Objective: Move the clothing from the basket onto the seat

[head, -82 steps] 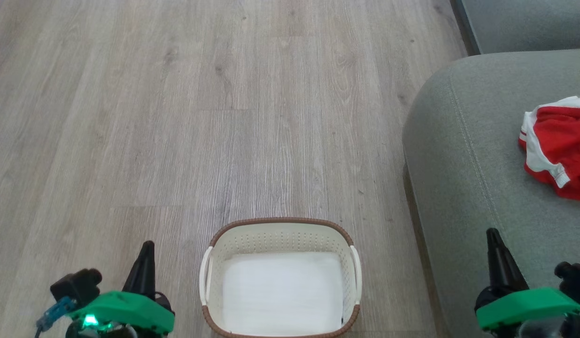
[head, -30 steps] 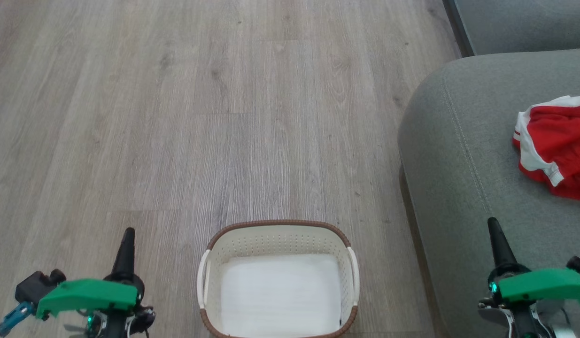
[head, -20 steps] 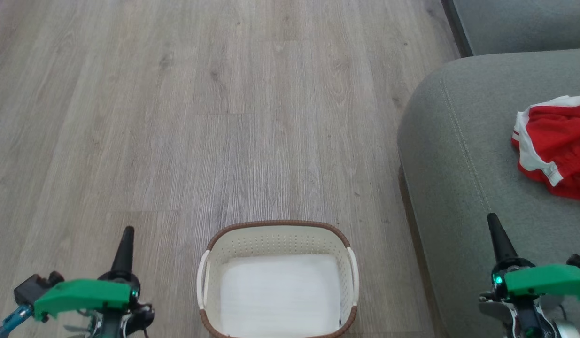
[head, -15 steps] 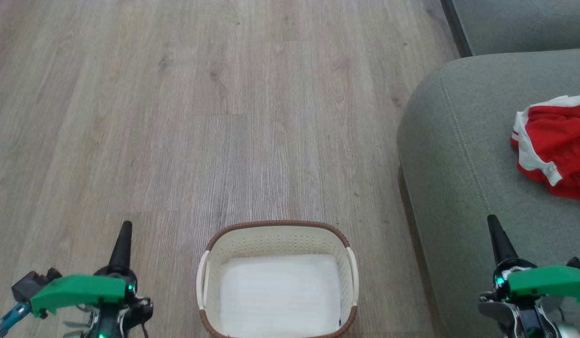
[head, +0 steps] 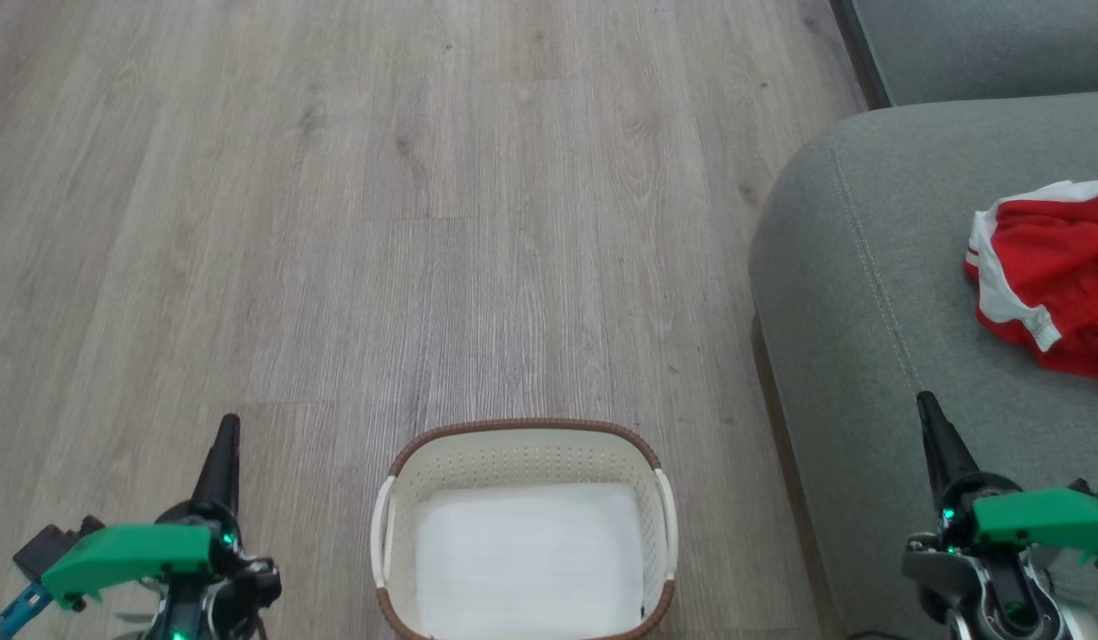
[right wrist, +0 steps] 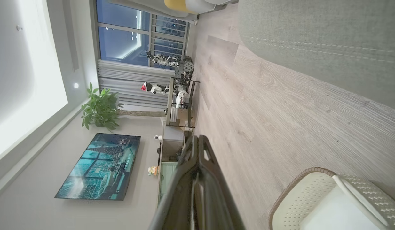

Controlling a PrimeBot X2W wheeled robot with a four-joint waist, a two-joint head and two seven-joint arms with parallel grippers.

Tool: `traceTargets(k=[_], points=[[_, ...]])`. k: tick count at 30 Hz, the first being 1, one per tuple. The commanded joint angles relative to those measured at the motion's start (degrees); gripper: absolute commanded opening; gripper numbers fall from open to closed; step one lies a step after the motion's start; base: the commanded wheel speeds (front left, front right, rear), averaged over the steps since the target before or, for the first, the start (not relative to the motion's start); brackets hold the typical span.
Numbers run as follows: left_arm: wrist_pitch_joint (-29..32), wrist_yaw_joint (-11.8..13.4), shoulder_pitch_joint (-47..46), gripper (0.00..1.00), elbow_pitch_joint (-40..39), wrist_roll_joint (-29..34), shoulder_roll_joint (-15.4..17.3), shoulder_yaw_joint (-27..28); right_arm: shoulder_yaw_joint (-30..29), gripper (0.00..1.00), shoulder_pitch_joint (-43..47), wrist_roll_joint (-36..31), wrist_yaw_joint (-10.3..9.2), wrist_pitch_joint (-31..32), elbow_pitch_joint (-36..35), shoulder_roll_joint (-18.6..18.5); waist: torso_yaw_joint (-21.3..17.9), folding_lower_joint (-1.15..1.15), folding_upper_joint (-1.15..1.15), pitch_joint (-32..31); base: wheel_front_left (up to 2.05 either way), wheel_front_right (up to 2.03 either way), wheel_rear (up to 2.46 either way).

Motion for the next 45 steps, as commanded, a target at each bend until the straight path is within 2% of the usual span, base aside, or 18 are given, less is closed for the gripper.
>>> traceTargets(k=[1, 13, 45], points=[[0.7, -0.4, -3.47, 0.0, -2.22, -1.9, 0.12, 2.39, 0.6, 0.0, -3.13, 1.96, -0.01, 0.68, -1.57, -0.13, -0.03, 0.0, 0.0, -0.02, 0.0, 0.0, 0.0], [2.46, -0.93, -3.93, 0.0, -2.43, -8.15, -0.37, 3.94, 0.08, 0.0, -4.27, 8.24, -0.01, 2.52, -0.91, 0.27, -0.18, 0.0, 0.0, -0.13, 0.0, 0.0, 0.0], [2.45, -0.93, -3.92, 0.0, -2.43, -8.16, -0.37, 3.92, -0.31, 0.0, -4.31, 7.92, -0.01, 2.83, -0.89, 0.54, -0.18, 0.0, 0.0, -0.13, 0.0, 0.0, 0.0]])
